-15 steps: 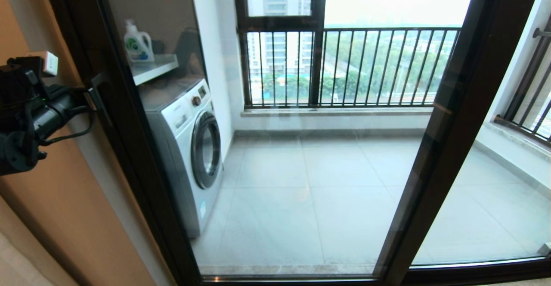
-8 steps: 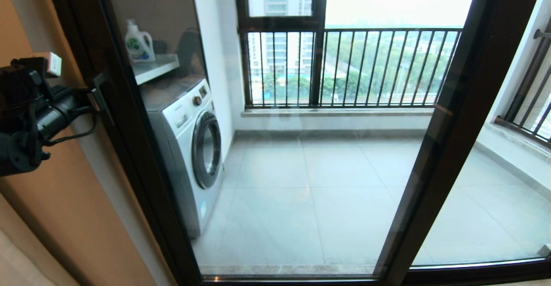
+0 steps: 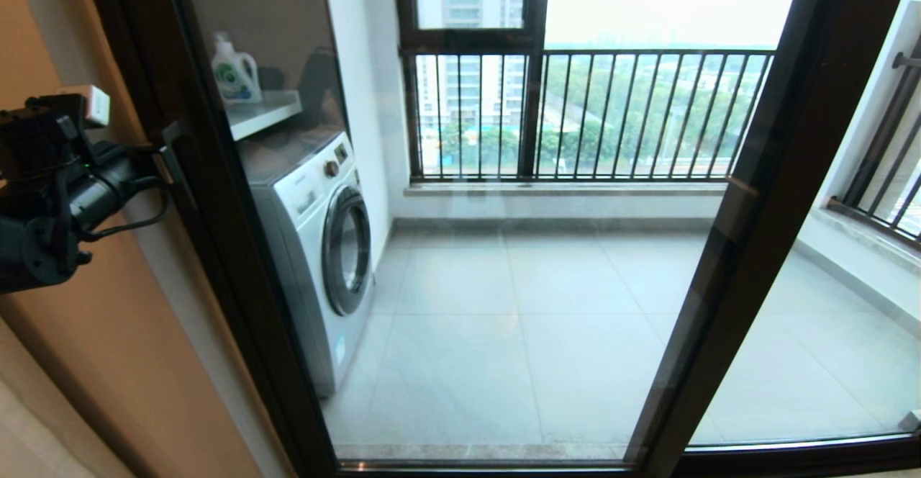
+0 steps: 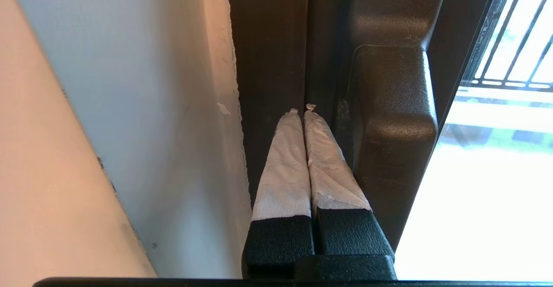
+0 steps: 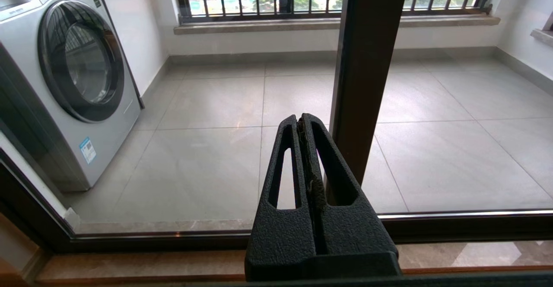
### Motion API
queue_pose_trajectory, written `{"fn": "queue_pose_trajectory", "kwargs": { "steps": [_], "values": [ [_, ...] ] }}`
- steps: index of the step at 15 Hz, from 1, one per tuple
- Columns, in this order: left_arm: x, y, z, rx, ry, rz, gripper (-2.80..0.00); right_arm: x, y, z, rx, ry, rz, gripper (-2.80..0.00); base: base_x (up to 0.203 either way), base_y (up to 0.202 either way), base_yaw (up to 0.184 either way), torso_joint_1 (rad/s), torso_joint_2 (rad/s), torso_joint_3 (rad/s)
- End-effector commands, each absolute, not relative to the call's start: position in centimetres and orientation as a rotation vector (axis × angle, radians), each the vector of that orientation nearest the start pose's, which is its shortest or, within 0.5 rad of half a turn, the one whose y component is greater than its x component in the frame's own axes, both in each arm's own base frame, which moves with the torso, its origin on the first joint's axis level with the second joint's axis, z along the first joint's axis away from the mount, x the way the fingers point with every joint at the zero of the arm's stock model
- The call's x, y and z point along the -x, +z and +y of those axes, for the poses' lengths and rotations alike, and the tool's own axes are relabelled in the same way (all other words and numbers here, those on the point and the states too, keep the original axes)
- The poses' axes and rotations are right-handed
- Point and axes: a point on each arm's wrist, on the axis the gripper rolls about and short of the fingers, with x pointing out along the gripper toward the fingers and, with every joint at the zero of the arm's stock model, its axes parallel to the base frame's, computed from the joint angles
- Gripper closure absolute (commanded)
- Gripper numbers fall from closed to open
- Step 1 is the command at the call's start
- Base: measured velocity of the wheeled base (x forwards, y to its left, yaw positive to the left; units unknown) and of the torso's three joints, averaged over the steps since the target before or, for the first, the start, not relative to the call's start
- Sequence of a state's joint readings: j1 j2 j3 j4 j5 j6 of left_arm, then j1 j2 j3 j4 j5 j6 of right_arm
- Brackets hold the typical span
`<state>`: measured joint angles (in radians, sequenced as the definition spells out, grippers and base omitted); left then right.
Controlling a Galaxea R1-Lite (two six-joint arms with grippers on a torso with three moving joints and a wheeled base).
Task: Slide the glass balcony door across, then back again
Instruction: Open the slid door
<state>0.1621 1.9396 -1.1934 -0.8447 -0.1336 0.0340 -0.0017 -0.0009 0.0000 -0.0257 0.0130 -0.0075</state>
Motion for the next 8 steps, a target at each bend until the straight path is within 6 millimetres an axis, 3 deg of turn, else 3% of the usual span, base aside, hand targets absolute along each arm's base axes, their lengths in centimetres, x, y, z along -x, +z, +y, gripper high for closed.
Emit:
{"fn": "queue_pose_trajectory", "kwargs": {
  "steps": [1, 8],
  "values": [
    [-38.5, 22.9, 5.6, -0.050, 0.011, -0.109, 0.00, 2.2, 7.5, 0.0, 0.008, 0.011, -0.015, 0.00, 0.000, 0.000, 0.000, 0.000, 0.00, 0.000],
    [-38.5, 23.0, 4.5, -0.050, -0.016, -0.114, 0.00, 2.2, 7.5, 0.0, 0.008, 0.011, -0.015, 0.00, 0.000, 0.000, 0.000, 0.000, 0.00, 0.000]
  ]
}}
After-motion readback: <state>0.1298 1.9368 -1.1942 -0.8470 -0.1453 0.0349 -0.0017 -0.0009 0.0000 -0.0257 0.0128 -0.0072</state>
